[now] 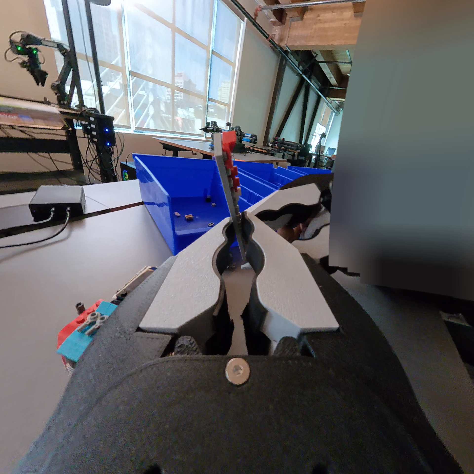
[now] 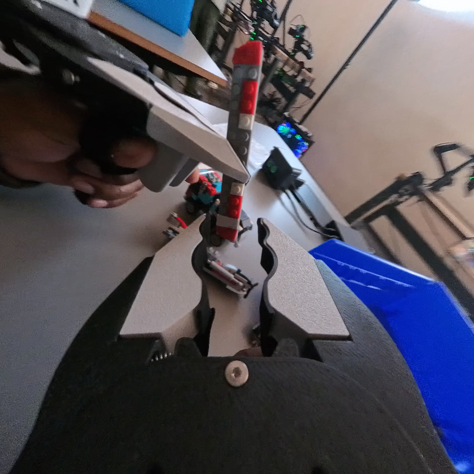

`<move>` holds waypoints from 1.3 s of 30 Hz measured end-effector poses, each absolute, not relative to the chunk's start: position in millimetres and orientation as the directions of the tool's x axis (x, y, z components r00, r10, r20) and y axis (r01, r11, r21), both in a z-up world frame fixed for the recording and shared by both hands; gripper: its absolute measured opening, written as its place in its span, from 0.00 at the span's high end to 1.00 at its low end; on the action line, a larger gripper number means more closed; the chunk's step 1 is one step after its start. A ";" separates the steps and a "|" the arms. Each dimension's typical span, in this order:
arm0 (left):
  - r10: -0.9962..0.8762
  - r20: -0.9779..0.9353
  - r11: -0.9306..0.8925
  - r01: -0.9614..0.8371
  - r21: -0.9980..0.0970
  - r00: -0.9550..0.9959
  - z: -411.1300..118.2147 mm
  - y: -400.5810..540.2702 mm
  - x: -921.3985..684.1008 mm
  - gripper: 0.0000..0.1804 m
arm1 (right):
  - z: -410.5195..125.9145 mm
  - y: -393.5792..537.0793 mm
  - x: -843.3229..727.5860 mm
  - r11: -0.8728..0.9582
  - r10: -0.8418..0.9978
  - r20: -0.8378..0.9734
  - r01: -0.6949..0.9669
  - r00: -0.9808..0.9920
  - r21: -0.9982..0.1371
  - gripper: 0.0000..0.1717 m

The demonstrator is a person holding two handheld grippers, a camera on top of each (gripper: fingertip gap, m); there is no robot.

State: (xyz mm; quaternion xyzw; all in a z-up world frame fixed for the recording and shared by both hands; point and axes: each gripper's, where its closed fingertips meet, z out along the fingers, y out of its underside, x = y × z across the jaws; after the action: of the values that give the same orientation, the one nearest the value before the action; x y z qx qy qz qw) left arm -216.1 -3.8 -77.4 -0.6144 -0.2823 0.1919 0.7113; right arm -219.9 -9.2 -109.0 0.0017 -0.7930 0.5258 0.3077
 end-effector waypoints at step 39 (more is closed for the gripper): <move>0.465 0.483 0.342 0.353 -0.871 0.742 -91.9 -0.1 -221.9 0.95 | -110.5 -9.9 -224.7 0.639 0.297 0.793 -0.506 -0.532 -0.579 0.90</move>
State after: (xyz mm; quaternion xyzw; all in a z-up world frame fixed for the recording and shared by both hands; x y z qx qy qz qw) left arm -221.9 -0.1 -91.9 -0.5723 -0.3574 0.0380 0.7371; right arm -224.7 -9.9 -110.5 0.0682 -0.7683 0.4192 0.4789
